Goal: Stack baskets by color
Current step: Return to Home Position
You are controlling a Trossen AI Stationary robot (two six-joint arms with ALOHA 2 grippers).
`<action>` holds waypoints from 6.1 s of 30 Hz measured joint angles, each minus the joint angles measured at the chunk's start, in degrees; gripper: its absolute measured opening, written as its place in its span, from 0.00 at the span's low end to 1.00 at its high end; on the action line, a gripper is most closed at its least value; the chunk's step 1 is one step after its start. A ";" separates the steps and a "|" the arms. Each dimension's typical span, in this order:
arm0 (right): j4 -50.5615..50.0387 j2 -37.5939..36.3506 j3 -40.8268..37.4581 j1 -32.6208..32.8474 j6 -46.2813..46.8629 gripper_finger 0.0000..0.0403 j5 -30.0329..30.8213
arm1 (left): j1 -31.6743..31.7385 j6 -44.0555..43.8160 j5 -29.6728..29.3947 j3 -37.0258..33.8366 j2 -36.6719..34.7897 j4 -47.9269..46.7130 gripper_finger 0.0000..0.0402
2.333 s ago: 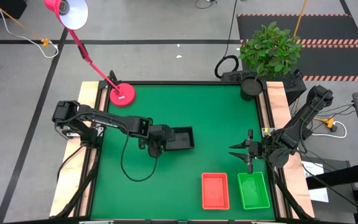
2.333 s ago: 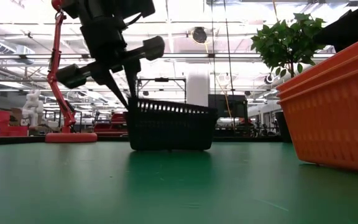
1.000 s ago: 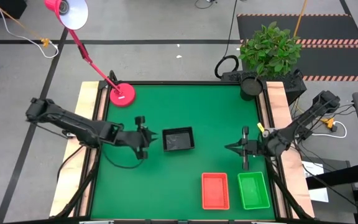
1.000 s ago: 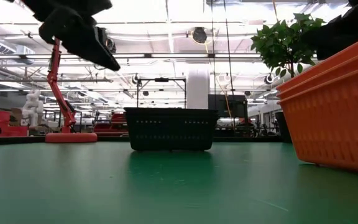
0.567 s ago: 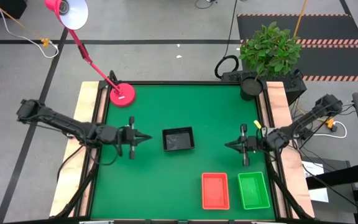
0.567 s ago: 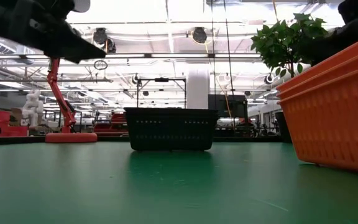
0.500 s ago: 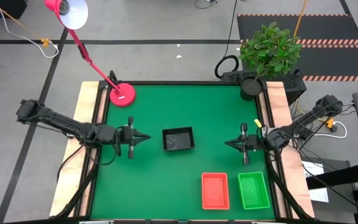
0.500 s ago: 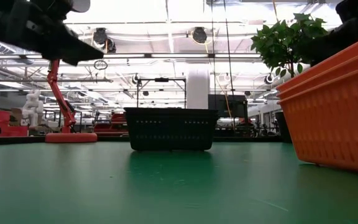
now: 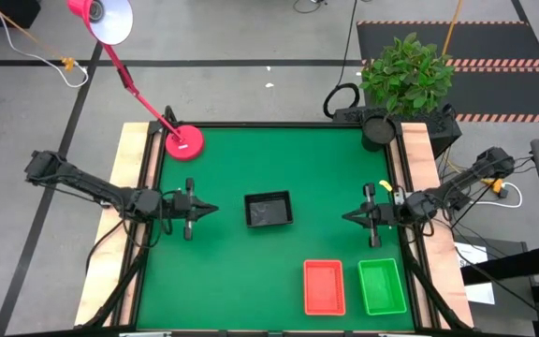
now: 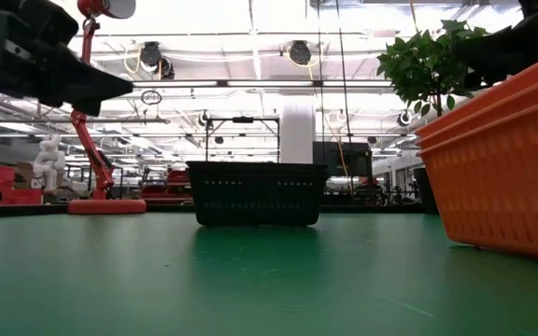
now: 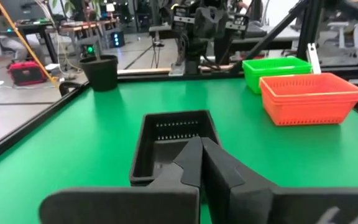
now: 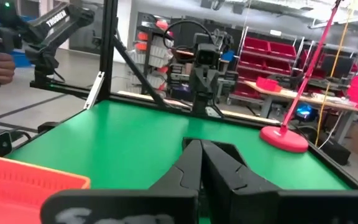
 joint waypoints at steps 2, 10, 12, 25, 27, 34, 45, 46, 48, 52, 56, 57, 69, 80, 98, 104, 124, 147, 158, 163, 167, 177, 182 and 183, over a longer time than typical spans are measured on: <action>-1.40 -1.84 -0.02 0.00 -0.76 0.00 0.01 | -0.40 -0.44 0.00 -0.93 -1.12 0.26 0.01; -9.16 -11.78 -0.08 0.00 -2.64 0.00 0.56 | -1.08 -1.33 -0.04 -2.48 -3.58 0.48 0.01; -10.70 -14.72 -0.09 0.00 -3.71 0.00 1.03 | -1.08 -0.93 -0.04 -2.48 -3.59 0.47 0.01; -17.40 -24.73 -0.11 -6.09 -6.22 0.00 -9.42 | -0.18 2.48 -0.31 -2.48 -3.57 2.60 0.01; -18.05 -24.73 -0.11 -7.87 -5.18 0.00 -11.34 | 0.08 2.65 -0.31 -2.48 -3.57 2.93 0.01; -20.46 -24.73 -0.11 -13.13 -4.55 0.00 -15.04 | 0.88 2.86 -0.31 -2.45 -3.57 3.02 0.05; -23.74 -24.73 -0.11 -19.84 -4.10 0.00 -19.61 | 1.35 3.75 0.17 -2.45 -3.57 2.88 0.01; -23.83 -24.73 -0.11 -20.43 -3.81 0.00 -19.61 | 1.35 3.69 0.17 -2.45 -3.57 2.88 0.02; -24.56 -24.73 -0.11 -21.38 -3.49 0.00 -20.37 | 1.35 3.51 0.20 -2.45 -3.57 2.83 0.03; -26.31 -24.73 -0.11 -23.00 -3.00 0.00 -22.68 | 1.35 3.51 0.20 -2.43 -3.57 2.82 0.05; -26.78 -24.71 -0.11 -24.37 -1.79 0.00 -24.22 | 1.35 3.79 0.20 -2.43 -3.57 2.82 0.03; -26.78 -24.71 -0.11 -24.55 -1.54 0.00 -24.22 | 1.35 3.95 0.20 -2.43 -3.57 2.80 0.02; -27.30 -24.69 -0.11 -26.18 -2.53 0.00 -23.86 | 1.35 4.83 0.26 -2.39 -4.92 0.53 0.01; -27.21 -24.69 -0.11 -26.18 -2.53 0.00 -23.85 | 1.35 8.49 0.28 -2.39 -17.17 -8.18 0.01; -27.21 -24.68 -0.11 -26.16 -2.54 0.00 -23.85 | 4.54 15.65 5.70 -2.39 -38.69 -26.53 0.01; -27.21 -24.67 -0.11 -26.16 -2.55 0.00 -23.87 | 10.16 16.58 14.44 -2.39 -38.58 -27.18 0.01; -27.21 -24.67 -0.11 -26.14 -2.55 0.00 -23.88 | 21.73 16.75 21.59 -2.39 -38.25 -29.63 0.05; -27.21 -24.67 -0.11 -26.14 -2.55 0.00 -23.88 | 21.72 16.23 21.20 -2.39 -38.25 -29.68 0.05; -27.21 -24.67 -0.11 -26.16 -2.55 0.00 -23.88 | 21.72 16.25 21.18 -2.39 -38.25 -29.69 0.05; -27.21 -24.67 -0.11 -26.14 -2.55 0.00 -23.88 | 21.72 16.25 21.16 -2.39 -38.25 -29.68 0.05; -27.21 -24.67 -0.11 -26.15 -2.55 0.00 -23.87 | 21.72 16.25 21.16 -2.39 -38.25 -29.68 0.05; -27.21 -24.67 -0.11 -26.15 -2.55 0.00 -23.87 | 21.72 16.25 21.15 -2.39 -38.25 -29.68 0.05; -27.21 -24.67 -0.11 -26.15 -2.55 0.00 -23.87 | 21.72 16.27 21.15 -2.39 -38.25 -29.68 0.05; -27.21 -24.67 -0.13 -26.14 -2.55 0.00 -23.88 | 21.72 16.27 21.16 -2.39 -38.25 -29.68 0.05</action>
